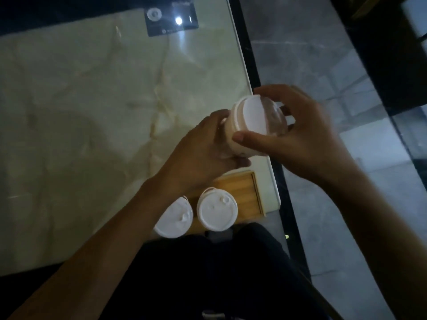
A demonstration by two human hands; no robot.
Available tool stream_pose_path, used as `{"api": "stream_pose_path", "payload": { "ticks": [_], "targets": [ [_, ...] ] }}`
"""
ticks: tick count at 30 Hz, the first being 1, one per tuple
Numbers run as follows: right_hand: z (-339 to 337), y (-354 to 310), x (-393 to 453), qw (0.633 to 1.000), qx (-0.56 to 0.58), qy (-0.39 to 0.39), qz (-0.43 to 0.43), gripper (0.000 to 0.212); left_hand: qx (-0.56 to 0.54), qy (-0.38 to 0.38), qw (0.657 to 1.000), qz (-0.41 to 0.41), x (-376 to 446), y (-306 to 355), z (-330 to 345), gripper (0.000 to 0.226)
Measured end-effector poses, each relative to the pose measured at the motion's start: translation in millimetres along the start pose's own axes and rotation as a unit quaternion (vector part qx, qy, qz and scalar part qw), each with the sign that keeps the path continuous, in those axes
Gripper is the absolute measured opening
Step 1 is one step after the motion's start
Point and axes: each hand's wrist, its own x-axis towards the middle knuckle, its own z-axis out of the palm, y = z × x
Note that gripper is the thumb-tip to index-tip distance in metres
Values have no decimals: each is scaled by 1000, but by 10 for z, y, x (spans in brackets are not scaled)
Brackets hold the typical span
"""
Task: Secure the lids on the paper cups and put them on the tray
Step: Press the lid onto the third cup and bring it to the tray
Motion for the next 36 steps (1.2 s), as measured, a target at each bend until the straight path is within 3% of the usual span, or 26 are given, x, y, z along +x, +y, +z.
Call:
{"api": "stream_pose_path", "payload": {
  "ticks": [5, 9, 11, 14, 20, 25, 28, 33, 36],
  "targets": [
    [-132, 200, -34, 994, -27, -107, -19, 86, 17, -85, 996, -4, 29, -117, 119, 82],
    [-163, 348, -55, 989, -36, -144, 4, 86, 17, -115, 993, 8, 59, -219, 222, 84],
    [-143, 422, -94, 986, -1, -167, 26, 86, 1, -121, 993, 10, 41, -265, 262, 87],
    [-96, 543, -171, 966, 143, -199, 84, 65, -11, -136, 991, 2, 4, -318, 311, 90],
    [113, 800, -407, 953, 229, -149, 133, 48, 65, -131, 989, 9, -55, -429, 373, 97],
    [446, 1085, -610, 949, 231, -97, 193, 33, 159, -78, 980, -94, -259, -642, 171, 112],
    [645, 1236, -747, 940, 233, -93, 233, 39, 200, -75, 969, -127, -444, -705, 79, 111],
    [842, 1292, -901, 936, 229, -89, 252, 73, 242, -56, 959, -134, -681, -717, 53, 104],
    [918, 1265, -930, 946, 205, -80, 239, 72, 253, -35, 958, -131, -748, -719, 71, 99]
  ]
}}
